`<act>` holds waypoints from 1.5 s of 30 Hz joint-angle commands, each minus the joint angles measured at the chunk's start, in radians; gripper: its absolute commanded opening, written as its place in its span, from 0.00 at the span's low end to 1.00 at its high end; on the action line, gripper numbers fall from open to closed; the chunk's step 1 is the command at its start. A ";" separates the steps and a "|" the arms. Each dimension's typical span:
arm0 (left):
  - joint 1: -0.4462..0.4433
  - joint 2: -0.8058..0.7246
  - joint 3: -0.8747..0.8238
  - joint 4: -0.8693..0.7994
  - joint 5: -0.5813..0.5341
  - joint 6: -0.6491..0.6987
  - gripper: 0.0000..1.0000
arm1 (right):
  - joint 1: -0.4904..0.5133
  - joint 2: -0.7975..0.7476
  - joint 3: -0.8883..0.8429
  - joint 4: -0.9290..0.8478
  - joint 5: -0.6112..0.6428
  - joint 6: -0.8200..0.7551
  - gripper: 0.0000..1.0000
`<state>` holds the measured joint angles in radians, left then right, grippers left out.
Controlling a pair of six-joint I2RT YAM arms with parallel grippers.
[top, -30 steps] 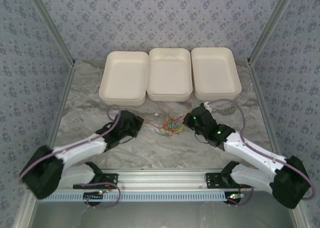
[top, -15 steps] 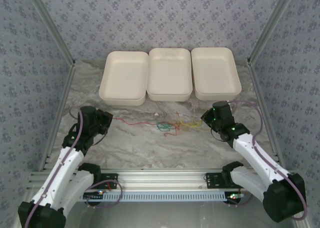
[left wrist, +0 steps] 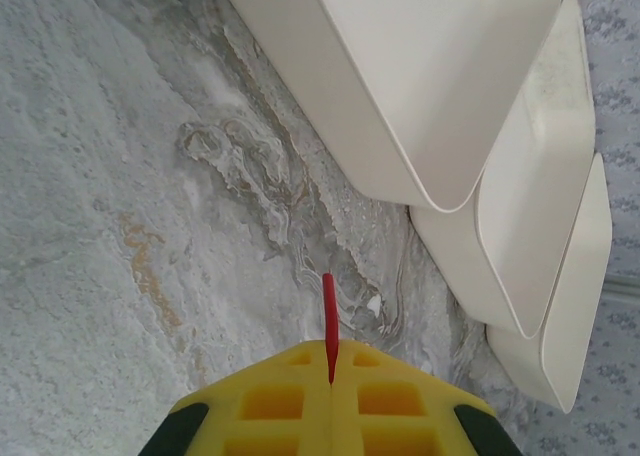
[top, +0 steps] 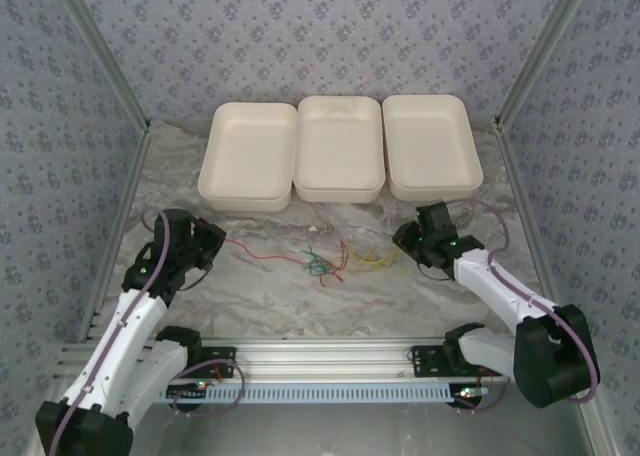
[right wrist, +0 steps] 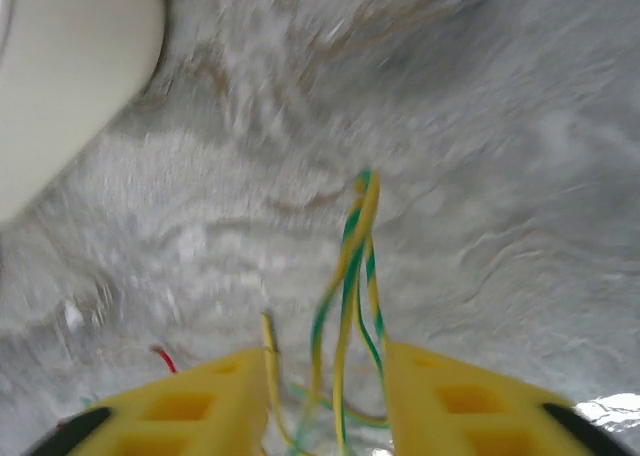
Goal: Untangle the cables
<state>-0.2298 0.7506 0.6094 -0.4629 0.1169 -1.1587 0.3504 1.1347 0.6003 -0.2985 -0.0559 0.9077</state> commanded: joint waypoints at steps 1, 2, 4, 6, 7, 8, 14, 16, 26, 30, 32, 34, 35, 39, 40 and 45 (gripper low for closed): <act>-0.026 -0.002 -0.024 0.076 0.046 0.021 0.00 | 0.069 -0.064 0.022 0.005 -0.014 -0.022 0.52; -0.038 -0.001 -0.031 0.083 0.047 0.017 0.00 | 0.113 -0.089 0.029 -0.005 0.005 -0.031 0.54; -0.056 -0.004 -0.046 0.098 0.047 0.010 0.00 | 0.199 -0.122 0.054 -0.036 0.060 -0.055 0.55; -0.066 -0.011 -0.062 0.105 0.041 0.001 0.00 | 0.309 -0.152 0.074 -0.051 0.135 -0.111 0.57; -0.066 -0.015 -0.069 0.111 0.041 -0.004 0.00 | 0.354 -0.157 0.079 -0.053 0.174 -0.132 0.58; -0.068 -0.019 -0.074 0.115 0.043 -0.008 0.00 | 0.410 -0.152 0.088 -0.060 0.213 -0.139 0.58; -0.080 -0.018 -0.069 0.121 0.044 -0.012 0.00 | 0.697 -0.052 0.122 -0.024 0.390 -0.075 0.63; -0.084 -0.015 -0.068 0.122 0.041 -0.014 0.00 | 0.811 -0.015 0.141 -0.002 0.485 -0.053 0.65; -0.097 -0.007 -0.059 0.121 0.034 -0.015 0.00 | 0.984 0.154 0.238 -0.068 0.682 0.209 0.70; -0.101 -0.001 -0.045 0.114 0.034 -0.014 0.00 | 0.953 0.244 0.261 -0.027 0.672 0.190 0.66; -0.101 0.005 -0.033 0.104 0.033 -0.007 0.00 | 0.947 0.269 0.274 -0.012 0.678 0.172 0.64; -0.103 0.010 -0.028 0.104 0.034 -0.006 0.00 | 0.944 0.291 0.296 -0.034 0.691 0.169 0.61; -0.105 0.012 -0.027 0.104 0.033 -0.004 0.00 | 0.942 0.300 0.300 -0.043 0.701 0.169 0.58; -0.108 0.012 -0.026 0.103 0.035 -0.004 0.00 | 0.907 0.308 0.299 -0.046 0.747 0.135 0.44; -0.108 0.012 -0.026 0.096 0.033 0.000 0.00 | 0.892 0.308 0.298 -0.042 0.749 0.118 0.37; -0.104 0.000 0.015 0.017 -0.014 0.034 0.00 | 0.805 0.267 0.265 -0.040 0.724 0.034 0.00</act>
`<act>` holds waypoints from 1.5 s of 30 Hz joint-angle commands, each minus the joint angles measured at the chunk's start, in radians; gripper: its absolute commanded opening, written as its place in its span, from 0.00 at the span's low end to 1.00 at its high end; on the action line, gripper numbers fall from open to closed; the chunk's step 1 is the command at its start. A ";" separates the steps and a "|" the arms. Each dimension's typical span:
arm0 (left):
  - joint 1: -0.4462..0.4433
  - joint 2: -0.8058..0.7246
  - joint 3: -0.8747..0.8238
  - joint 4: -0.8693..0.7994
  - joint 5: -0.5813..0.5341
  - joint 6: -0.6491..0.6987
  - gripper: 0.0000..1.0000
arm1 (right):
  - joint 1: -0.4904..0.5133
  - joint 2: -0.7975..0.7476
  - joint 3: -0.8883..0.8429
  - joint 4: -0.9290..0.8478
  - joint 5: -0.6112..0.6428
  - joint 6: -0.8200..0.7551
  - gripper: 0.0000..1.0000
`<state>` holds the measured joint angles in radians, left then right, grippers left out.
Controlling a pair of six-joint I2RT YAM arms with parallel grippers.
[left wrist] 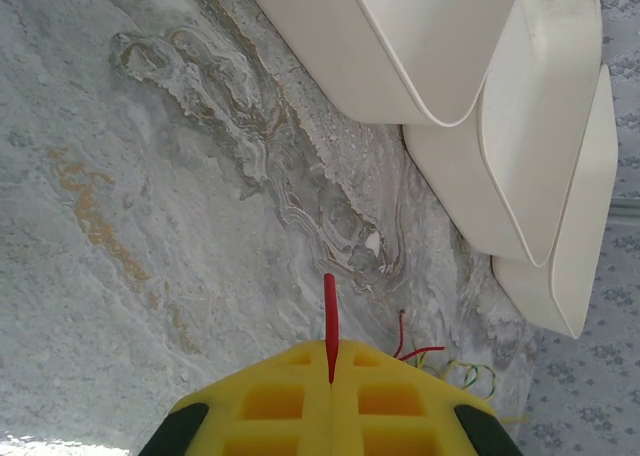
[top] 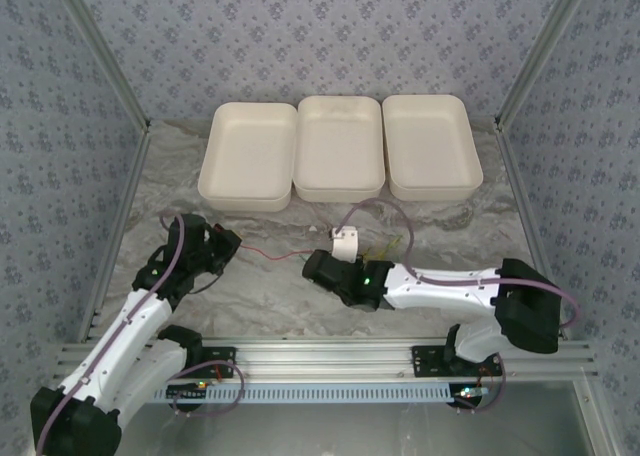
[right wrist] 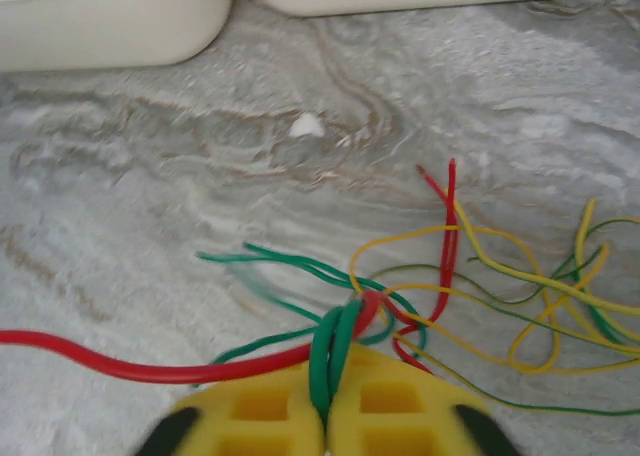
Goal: Untangle the cables
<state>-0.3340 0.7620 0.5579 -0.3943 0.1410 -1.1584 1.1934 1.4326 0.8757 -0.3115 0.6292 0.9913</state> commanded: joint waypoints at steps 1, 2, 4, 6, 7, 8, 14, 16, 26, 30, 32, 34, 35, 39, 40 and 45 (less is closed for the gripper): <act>0.005 -0.012 0.082 -0.069 -0.047 0.043 0.00 | -0.061 -0.050 -0.027 -0.035 0.026 -0.064 0.00; 0.014 -0.011 0.101 -0.094 -0.057 0.057 0.00 | -0.093 -0.077 -0.055 -0.027 -0.004 -0.094 0.00; 0.045 -0.003 0.148 -0.141 -0.072 0.096 0.00 | -0.165 -0.137 -0.116 -0.010 -0.074 -0.149 0.00; 0.095 0.009 0.204 -0.191 -0.079 0.139 0.00 | -0.251 -0.212 -0.171 -0.015 -0.143 -0.197 0.00; 0.120 0.016 0.227 -0.209 -0.082 0.156 0.00 | -0.296 -0.236 -0.190 -0.017 -0.179 -0.216 0.00; 0.146 0.022 0.252 -0.224 -0.081 0.177 0.00 | -0.346 -0.266 -0.209 -0.023 -0.213 -0.228 0.00; 0.194 0.082 0.350 -0.216 -0.013 0.239 0.00 | -0.543 -0.305 -0.241 0.020 -0.413 -0.271 0.00; 0.194 0.086 0.348 -0.178 0.030 0.237 0.00 | -0.545 -0.271 -0.222 0.036 -0.441 -0.270 0.00; 0.224 0.059 0.471 -0.367 -0.024 0.332 0.00 | -0.655 -0.153 -0.207 0.045 -0.486 -0.194 0.00; 0.158 0.059 0.314 -0.211 0.114 0.286 0.00 | -0.596 -0.099 -0.141 0.083 -0.618 -0.236 0.00; 0.067 0.070 0.249 -0.148 0.083 0.261 0.00 | -0.538 -0.077 -0.090 0.051 -0.590 -0.246 0.00; -0.049 0.110 0.212 -0.111 0.007 0.250 0.00 | -0.498 -0.067 -0.068 0.051 -0.580 -0.241 0.00; -0.090 0.135 0.207 -0.103 -0.023 0.249 0.00 | -0.489 -0.062 -0.060 0.054 -0.579 -0.238 0.00; -0.220 0.271 0.231 -0.108 -0.087 0.275 0.00 | -0.469 -0.058 -0.036 0.048 -0.516 -0.235 0.00; -0.255 0.292 0.250 -0.132 -0.116 0.295 0.00 | -0.475 -0.063 -0.031 0.041 -0.496 -0.236 0.00; -0.383 0.334 0.352 -0.271 -0.230 0.434 0.00 | -0.570 -0.113 -0.001 0.037 -0.481 -0.252 0.00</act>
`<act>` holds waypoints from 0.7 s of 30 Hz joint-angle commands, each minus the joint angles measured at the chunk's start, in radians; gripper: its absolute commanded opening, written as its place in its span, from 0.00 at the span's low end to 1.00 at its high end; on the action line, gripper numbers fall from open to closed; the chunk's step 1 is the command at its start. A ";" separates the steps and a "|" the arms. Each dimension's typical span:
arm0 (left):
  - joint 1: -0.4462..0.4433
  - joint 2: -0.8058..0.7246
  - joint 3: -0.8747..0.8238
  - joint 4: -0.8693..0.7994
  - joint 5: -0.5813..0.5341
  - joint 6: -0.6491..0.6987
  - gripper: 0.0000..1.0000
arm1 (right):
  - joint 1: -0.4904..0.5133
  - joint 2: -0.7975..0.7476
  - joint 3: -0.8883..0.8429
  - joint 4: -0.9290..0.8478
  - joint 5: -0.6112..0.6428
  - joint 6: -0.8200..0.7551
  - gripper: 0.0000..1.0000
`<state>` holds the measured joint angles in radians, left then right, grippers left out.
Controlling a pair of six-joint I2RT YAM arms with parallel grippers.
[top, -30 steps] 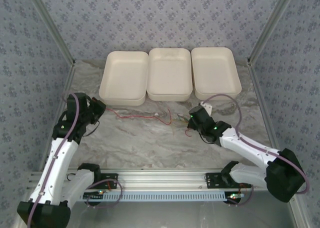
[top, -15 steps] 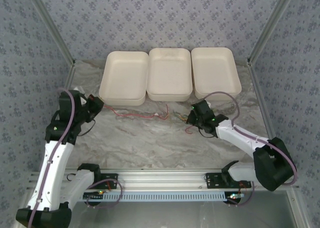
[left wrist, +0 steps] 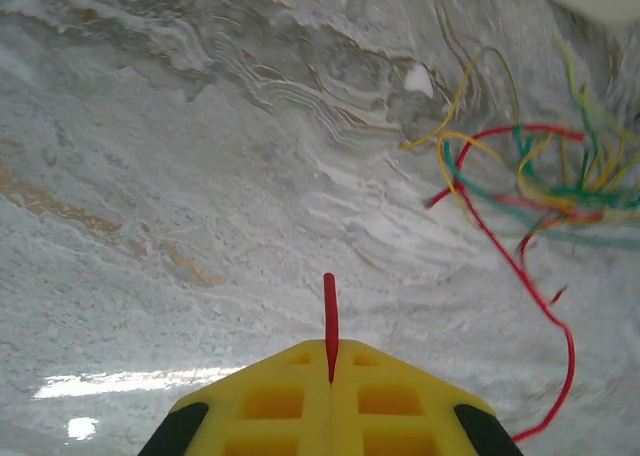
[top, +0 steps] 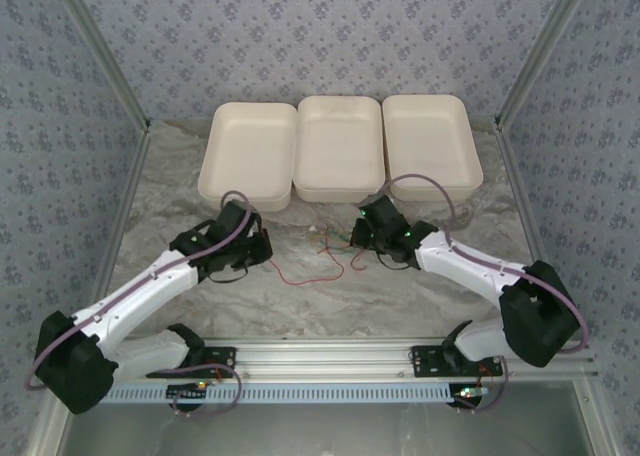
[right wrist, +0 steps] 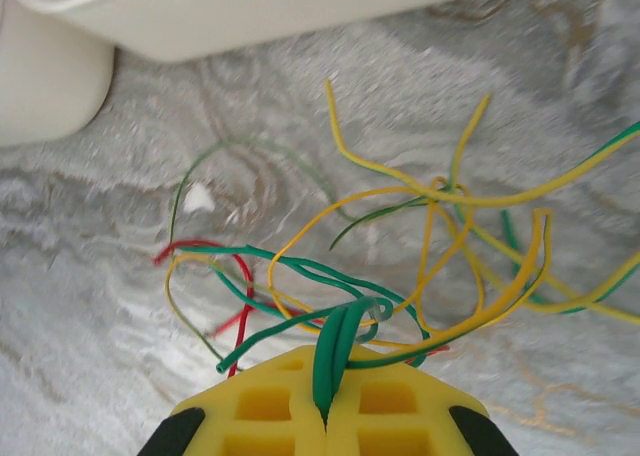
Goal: Untangle the cables
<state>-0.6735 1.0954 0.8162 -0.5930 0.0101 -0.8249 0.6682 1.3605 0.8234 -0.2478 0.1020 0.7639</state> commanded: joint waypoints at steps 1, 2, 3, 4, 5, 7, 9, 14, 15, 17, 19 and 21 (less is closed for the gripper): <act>-0.061 0.012 0.128 -0.135 -0.143 0.131 0.00 | -0.069 -0.056 0.062 -0.027 0.038 -0.028 0.00; -0.069 0.027 0.151 -0.177 -0.174 0.154 0.00 | -0.093 -0.069 0.070 -0.024 0.024 -0.027 0.00; -0.074 0.043 0.173 -0.211 -0.196 0.176 0.00 | -0.118 -0.085 0.077 -0.020 -0.001 -0.023 0.00; -0.077 0.057 0.187 -0.232 -0.212 0.194 0.00 | -0.145 -0.099 0.088 -0.019 -0.025 -0.017 0.00; -0.079 0.070 0.199 -0.241 -0.222 0.206 0.00 | -0.165 -0.110 0.100 -0.021 -0.043 -0.012 0.00; -0.088 0.102 0.219 -0.250 -0.244 0.218 0.00 | -0.202 -0.126 0.140 -0.045 -0.069 0.000 0.00; -0.098 0.142 0.236 -0.253 -0.262 0.226 0.00 | -0.224 -0.140 0.169 -0.063 -0.073 0.012 0.00; -0.111 0.213 0.273 -0.311 -0.376 0.228 0.00 | -0.309 -0.203 0.198 -0.127 -0.028 0.058 0.00; -0.110 0.213 0.276 -0.331 -0.414 0.224 0.00 | -0.344 -0.219 0.195 -0.132 -0.040 0.068 0.00; -0.106 0.207 0.287 -0.380 -0.493 0.220 0.00 | -0.407 -0.236 0.196 -0.151 -0.065 0.071 0.00; -0.086 0.192 0.300 -0.440 -0.577 0.210 0.00 | -0.472 -0.242 0.194 -0.169 -0.103 0.061 0.00; -0.034 0.168 0.311 -0.510 -0.651 0.187 0.00 | -0.524 -0.244 0.185 -0.176 -0.142 0.052 0.00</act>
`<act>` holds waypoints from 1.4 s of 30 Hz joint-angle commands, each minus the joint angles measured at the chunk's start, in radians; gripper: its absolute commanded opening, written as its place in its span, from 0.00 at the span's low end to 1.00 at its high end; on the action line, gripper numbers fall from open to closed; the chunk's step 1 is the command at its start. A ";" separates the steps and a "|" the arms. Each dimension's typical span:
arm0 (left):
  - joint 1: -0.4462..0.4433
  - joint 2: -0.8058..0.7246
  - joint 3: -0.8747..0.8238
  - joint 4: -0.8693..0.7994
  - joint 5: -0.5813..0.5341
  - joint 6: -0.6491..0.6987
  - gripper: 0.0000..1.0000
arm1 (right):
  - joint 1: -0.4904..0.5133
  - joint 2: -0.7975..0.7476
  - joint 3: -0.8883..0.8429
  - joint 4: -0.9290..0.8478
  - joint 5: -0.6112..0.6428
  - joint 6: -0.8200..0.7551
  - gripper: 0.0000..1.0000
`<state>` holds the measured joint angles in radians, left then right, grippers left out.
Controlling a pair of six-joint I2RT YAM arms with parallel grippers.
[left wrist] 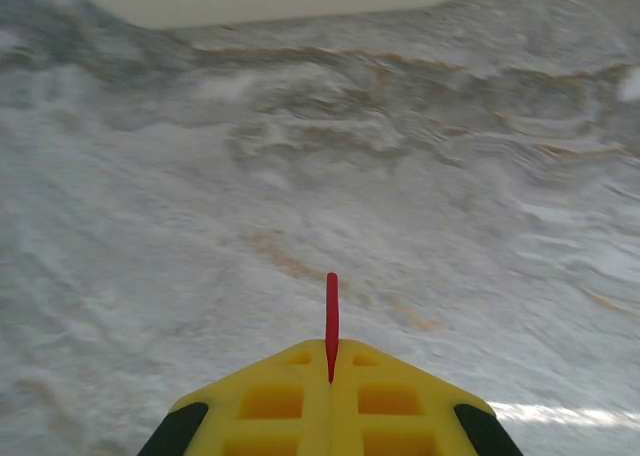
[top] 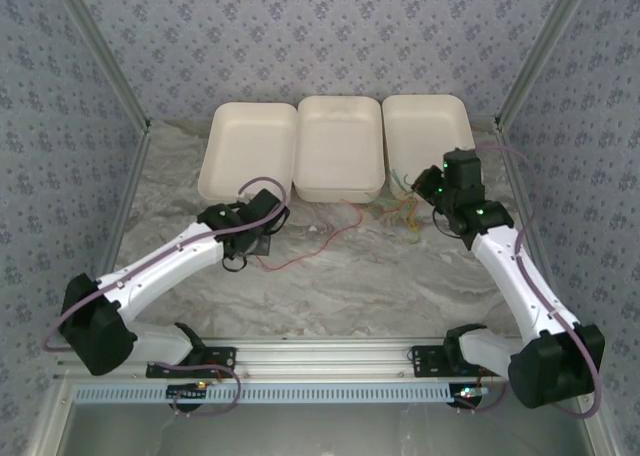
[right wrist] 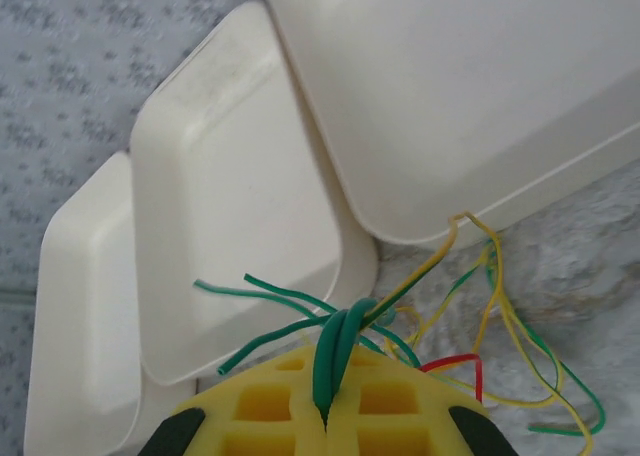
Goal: Untangle the cables
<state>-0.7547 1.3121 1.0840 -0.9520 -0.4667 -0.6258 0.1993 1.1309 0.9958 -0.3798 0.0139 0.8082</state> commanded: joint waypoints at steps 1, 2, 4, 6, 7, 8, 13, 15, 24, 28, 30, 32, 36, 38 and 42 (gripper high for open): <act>0.083 -0.070 0.046 -0.178 -0.199 -0.019 0.00 | -0.074 -0.018 0.003 -0.041 -0.070 -0.005 0.00; 0.122 -0.096 0.044 -0.193 -0.211 -0.021 0.00 | -0.087 -0.019 -0.003 -0.041 -0.083 -0.014 0.00; 0.216 -0.181 0.029 -0.174 -0.186 0.003 0.00 | -0.104 -0.017 -0.021 -0.028 -0.112 -0.019 0.00; 0.297 -0.258 0.029 -0.154 -0.149 0.026 0.00 | -0.097 -0.009 -0.038 -0.009 -0.129 -0.015 0.00; 0.331 -0.293 0.035 -0.134 -0.101 0.045 0.00 | -0.085 -0.002 -0.051 0.009 -0.140 -0.011 0.00; 0.354 -0.316 0.041 -0.106 -0.040 0.065 0.00 | -0.073 0.006 -0.059 0.021 -0.143 -0.007 0.00; 0.367 -0.318 0.145 -0.136 -0.009 0.078 0.00 | 0.022 0.043 -0.094 0.041 -0.067 0.018 0.00; 0.386 -0.309 0.180 -0.199 -0.098 0.076 0.00 | 0.005 0.033 -0.123 0.050 -0.065 0.031 0.00; 0.438 -0.368 0.141 0.072 0.361 0.082 0.00 | 0.083 0.112 -0.155 0.083 -0.102 0.042 0.00; 0.437 -0.358 0.223 0.068 0.420 0.035 0.00 | 0.155 0.137 -0.190 0.089 -0.073 0.064 0.12; 0.437 -0.362 0.249 0.083 0.465 0.014 0.00 | 0.180 0.129 -0.208 0.090 -0.057 0.070 0.37; 0.438 -0.371 0.257 0.118 0.523 -0.005 0.00 | 0.199 0.095 -0.224 0.093 -0.058 0.084 0.50; 0.437 -0.400 0.224 0.191 0.569 -0.020 0.00 | 0.258 -0.019 -0.211 0.031 -0.020 0.117 0.60; 0.437 -0.420 0.190 0.239 0.588 -0.023 0.00 | 0.288 -0.083 -0.206 0.014 -0.016 0.153 0.62; 0.437 -0.441 0.137 0.308 0.623 -0.039 0.00 | 0.388 -0.169 -0.194 0.020 0.029 0.207 0.64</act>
<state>-0.3161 0.8825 1.2491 -0.7372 0.0952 -0.6415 0.5308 1.0004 0.7765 -0.3321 -0.0101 0.9558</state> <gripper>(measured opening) 0.058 0.634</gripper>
